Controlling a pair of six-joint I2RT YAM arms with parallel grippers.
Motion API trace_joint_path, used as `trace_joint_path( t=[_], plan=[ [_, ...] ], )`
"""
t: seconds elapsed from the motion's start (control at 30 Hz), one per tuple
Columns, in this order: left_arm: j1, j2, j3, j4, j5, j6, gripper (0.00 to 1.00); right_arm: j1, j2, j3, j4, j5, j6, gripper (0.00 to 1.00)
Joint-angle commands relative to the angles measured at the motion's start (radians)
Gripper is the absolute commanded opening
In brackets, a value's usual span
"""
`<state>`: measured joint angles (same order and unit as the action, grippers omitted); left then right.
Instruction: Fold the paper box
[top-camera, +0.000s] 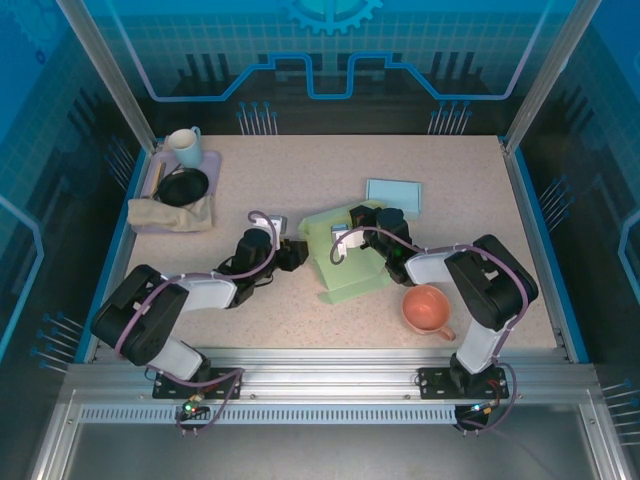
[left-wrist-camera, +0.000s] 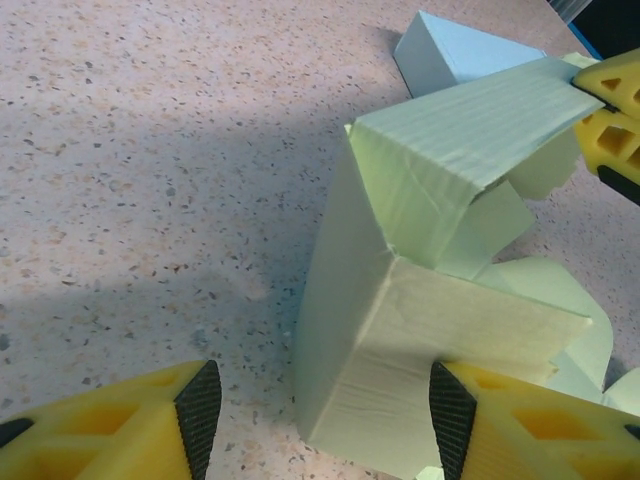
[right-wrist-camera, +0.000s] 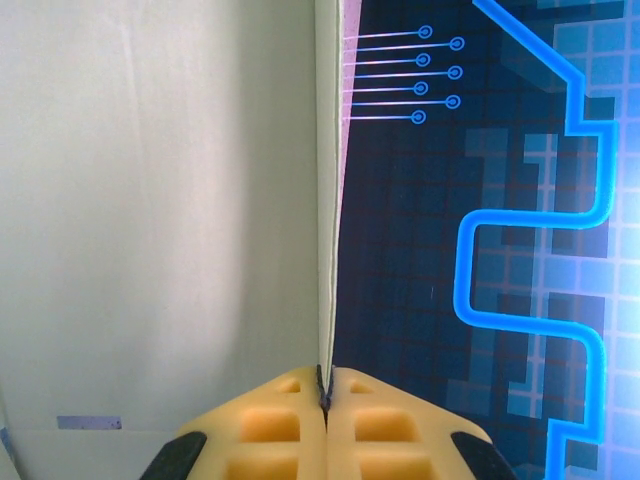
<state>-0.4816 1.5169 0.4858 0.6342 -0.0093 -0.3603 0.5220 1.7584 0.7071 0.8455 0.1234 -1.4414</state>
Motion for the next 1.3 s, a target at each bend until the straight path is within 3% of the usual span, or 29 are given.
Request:
trace_joint_path(
  t=[0.0, 0.43, 0.77, 1.17, 1.27],
  plan=[
    [-0.019, 0.019, 0.035, 0.018, 0.011, 0.007, 0.6, -0.008, 0.016, 0.018, -0.002, -0.004, 0.004, 0.0],
    [-0.06, 0.111, 0.101, -0.002, -0.07, -0.035, 0.6, -0.007, 0.019, 0.018, -0.006, -0.003, 0.0, 0.0],
    [-0.064, 0.113, 0.131, -0.075, -0.281, -0.025, 0.6, -0.004, 0.019, 0.017, -0.014, -0.013, -0.005, 0.0],
    [-0.103, 0.173, 0.175, -0.009, -0.212, -0.053, 0.59, -0.003, 0.028, 0.025, -0.031, -0.015, -0.008, 0.0],
    [-0.122, 0.179, 0.172, 0.034, -0.194, -0.05, 0.55, -0.002, 0.033, 0.025, -0.033, -0.013, -0.011, 0.0]
  ],
)
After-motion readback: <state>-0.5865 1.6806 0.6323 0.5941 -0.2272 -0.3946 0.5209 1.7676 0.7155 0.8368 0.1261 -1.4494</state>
